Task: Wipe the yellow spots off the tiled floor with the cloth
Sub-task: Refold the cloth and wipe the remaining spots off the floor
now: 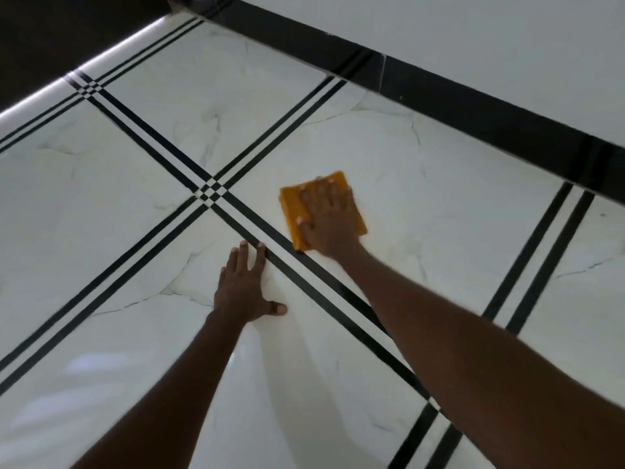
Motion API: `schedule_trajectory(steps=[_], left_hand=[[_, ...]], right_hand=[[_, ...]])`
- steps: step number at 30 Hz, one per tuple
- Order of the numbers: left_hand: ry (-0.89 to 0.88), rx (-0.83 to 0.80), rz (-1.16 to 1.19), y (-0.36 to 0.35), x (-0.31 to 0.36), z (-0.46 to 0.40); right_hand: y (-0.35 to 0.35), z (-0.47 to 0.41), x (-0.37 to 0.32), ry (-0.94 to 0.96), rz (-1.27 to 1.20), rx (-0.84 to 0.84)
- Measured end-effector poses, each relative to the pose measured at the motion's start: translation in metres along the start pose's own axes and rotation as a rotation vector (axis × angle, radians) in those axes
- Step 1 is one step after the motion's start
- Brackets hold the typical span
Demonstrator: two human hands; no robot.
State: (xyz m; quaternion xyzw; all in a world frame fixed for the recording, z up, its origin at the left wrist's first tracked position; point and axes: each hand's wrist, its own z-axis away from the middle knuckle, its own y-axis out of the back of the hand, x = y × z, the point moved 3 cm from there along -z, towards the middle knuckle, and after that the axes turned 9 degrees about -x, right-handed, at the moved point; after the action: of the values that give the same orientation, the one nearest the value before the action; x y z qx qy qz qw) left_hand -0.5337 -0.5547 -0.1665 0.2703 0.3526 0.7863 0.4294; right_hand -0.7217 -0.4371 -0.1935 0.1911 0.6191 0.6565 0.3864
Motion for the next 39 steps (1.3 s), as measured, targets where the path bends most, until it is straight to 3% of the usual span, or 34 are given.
schedule_trajectory(steps=[3,6,9,12,15,19,22,26,28,31,36,39], left_hand=[[0.01,-0.003,-0.022,0.001,0.001,0.003],[0.01,0.017,-0.031,0.004,0.005,0.003],[0.024,0.027,-0.051,0.003,0.004,0.003],[0.009,0.008,-0.044,0.001,0.005,-0.002],[0.005,0.018,-0.02,0.0,0.001,-0.003],[0.001,0.009,-0.029,0.001,-0.001,-0.001],[-0.004,0.014,-0.005,0.003,-0.001,0.001],[0.014,-0.003,-0.029,0.004,-0.001,0.002],[0.023,-0.015,-0.042,0.004,0.001,0.001],[0.046,0.0,-0.058,0.003,0.004,0.003],[0.039,0.025,-0.016,-0.009,0.021,0.02],[-0.032,0.091,0.022,-0.023,0.036,0.041]], right_hand=[[-0.002,0.077,0.023,0.15,0.054,-0.049],[0.007,0.138,0.108,0.03,0.093,-0.045],[0.026,0.102,0.159,-0.189,0.093,-0.044],[0.04,0.025,0.134,-0.378,-0.038,-0.021],[0.017,-0.012,0.058,-0.223,-0.049,0.037],[-0.008,0.065,-0.001,0.101,0.034,-0.029],[-0.006,0.147,0.06,0.118,0.091,-0.078],[0.026,0.175,0.201,-0.209,0.112,-0.091],[0.043,0.153,0.23,-0.377,0.074,-0.055],[0.035,0.127,0.197,-0.5,-0.046,-0.001],[-0.012,0.139,0.072,-0.154,0.008,0.05],[-0.017,0.181,0.065,-0.053,0.078,-0.024]])
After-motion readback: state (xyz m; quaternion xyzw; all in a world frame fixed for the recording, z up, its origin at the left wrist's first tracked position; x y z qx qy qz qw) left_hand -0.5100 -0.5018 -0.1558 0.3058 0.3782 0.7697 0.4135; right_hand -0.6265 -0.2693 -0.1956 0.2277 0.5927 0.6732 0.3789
